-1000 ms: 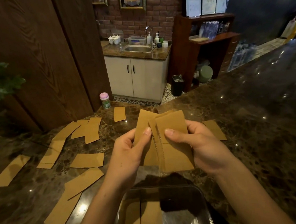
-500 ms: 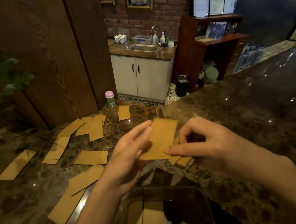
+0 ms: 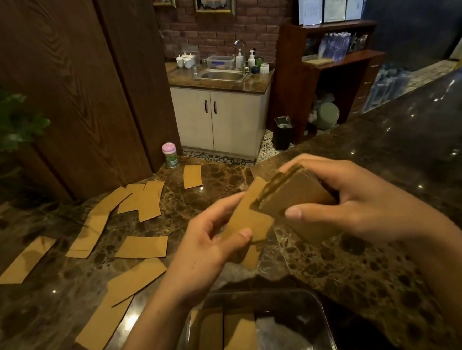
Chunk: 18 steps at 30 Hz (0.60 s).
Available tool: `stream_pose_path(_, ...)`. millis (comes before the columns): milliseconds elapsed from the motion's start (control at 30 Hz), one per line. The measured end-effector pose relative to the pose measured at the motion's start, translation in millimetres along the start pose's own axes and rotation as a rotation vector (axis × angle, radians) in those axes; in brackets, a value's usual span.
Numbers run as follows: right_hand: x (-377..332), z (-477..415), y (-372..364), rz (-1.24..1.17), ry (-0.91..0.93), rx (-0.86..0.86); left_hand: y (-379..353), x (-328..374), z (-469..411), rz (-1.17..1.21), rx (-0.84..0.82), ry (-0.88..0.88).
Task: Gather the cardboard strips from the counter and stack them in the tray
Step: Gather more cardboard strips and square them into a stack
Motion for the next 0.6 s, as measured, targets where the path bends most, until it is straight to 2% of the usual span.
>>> stream_pose_path(133,-0.2,-19.1,-13.0,0.123,-0.086,-0.207,-10.2,5.7,2.5,-0.155,-0.103,-0.021)
stream_pose_path(233,2.6,-26.1,-20.1,0.198,-0.113,-0.241,-3.4,6.2,1.2,-0.174,-0.013,-0.045)
stream_pose_path(300,5.9,-26.8,-18.8,0.127,-0.137,-0.113,6.6,5.0,1.5,-0.016,0.123,-0.036)
stream_pose_path(367,11.1,-22.7,-18.8,-0.073,-0.188,0.113,17.5,2.4,1.1,0.181,0.254,-0.032)
stream_pose_path(433,18.2,-15.4,-30.8,-0.292,-0.207,0.311,22.1,2.1,-0.5,0.369,0.306,-0.044)
stream_pose_path(500,27.0,-8.1,-49.8,-0.460,-0.237,0.410,20.2,2.4,-3.9,0.478,0.319,-0.066)
stream_pose_path(600,32.1,-2.5,-65.1,-0.542,-0.236,0.437,15.7,1.7,-5.0,0.443,0.343,-0.079)
Point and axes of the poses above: each hand's wrist, its own z-axis away from the middle knuckle, its own y-axis out of the back of the hand, x = y × z, the point moved 6 cm from there along -z, towards the middle knuckle, and after that the axes turned 7 degrees about y, right-handed, at the moved point
